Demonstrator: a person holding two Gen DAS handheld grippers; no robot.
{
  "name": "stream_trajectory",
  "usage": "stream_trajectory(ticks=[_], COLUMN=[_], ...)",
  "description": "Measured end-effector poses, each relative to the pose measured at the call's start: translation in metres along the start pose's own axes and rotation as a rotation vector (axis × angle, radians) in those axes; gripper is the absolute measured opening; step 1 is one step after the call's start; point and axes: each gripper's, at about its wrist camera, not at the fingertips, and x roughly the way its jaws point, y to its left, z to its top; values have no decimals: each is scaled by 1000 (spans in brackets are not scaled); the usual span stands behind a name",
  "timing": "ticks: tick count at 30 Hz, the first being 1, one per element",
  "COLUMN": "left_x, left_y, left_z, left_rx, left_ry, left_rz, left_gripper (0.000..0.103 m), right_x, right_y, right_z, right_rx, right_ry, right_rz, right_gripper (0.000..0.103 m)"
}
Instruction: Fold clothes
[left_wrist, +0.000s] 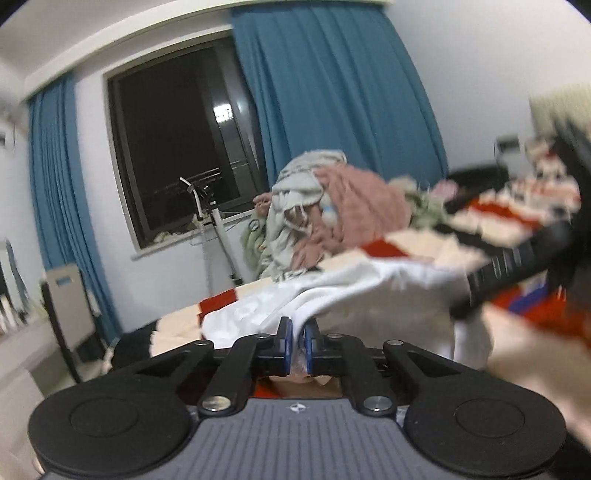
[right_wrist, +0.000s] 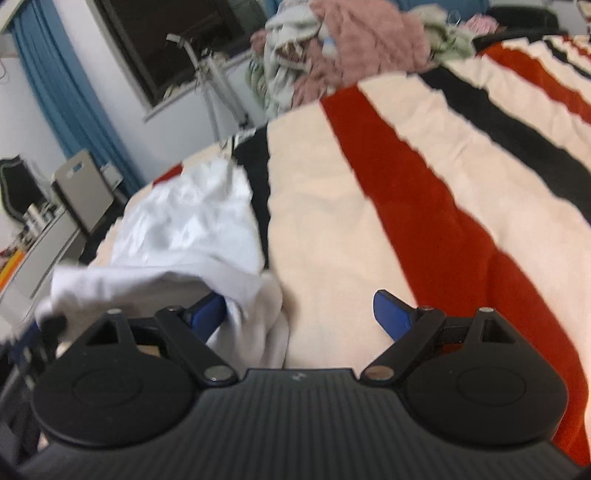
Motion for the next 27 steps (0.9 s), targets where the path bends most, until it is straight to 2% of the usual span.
stream_trajectory(ticks=[3, 6, 10, 13, 16, 18, 24, 27], left_x=[-10, -19, -32, -44, -47, -44, -24, -17], left_y=[14, 28, 44, 50, 53, 55, 63, 64], left_z=[12, 28, 37, 38, 40, 37, 27, 22], left_rx=[-94, -161, -201, -225, -234, -228, -218, -187], left_ry=[-34, -67, -99, -130, -133, -115, -22, 47], left_rz=[-52, -88, -148, -191, -200, -191, -162, -183], left_gripper=[7, 7, 5, 0, 0, 0, 1, 2], right_x=[-16, -43, -78, -81, -70, -56, -17, -11], right_y=[-1, -6, -7, 10, 40, 58, 81, 78], right_z=[-5, -9, -11, -16, -29, -38, -65, -75], right_rx=[-52, -60, -66, -124, -230, -295, -484, -511], right_ry=[23, -34, -175, -206, -197, -174, -58, 7], right_rz=[2, -28, -86, 3, 67, 63, -74, -118], right_gripper=[88, 88, 88, 88, 88, 88, 88, 88])
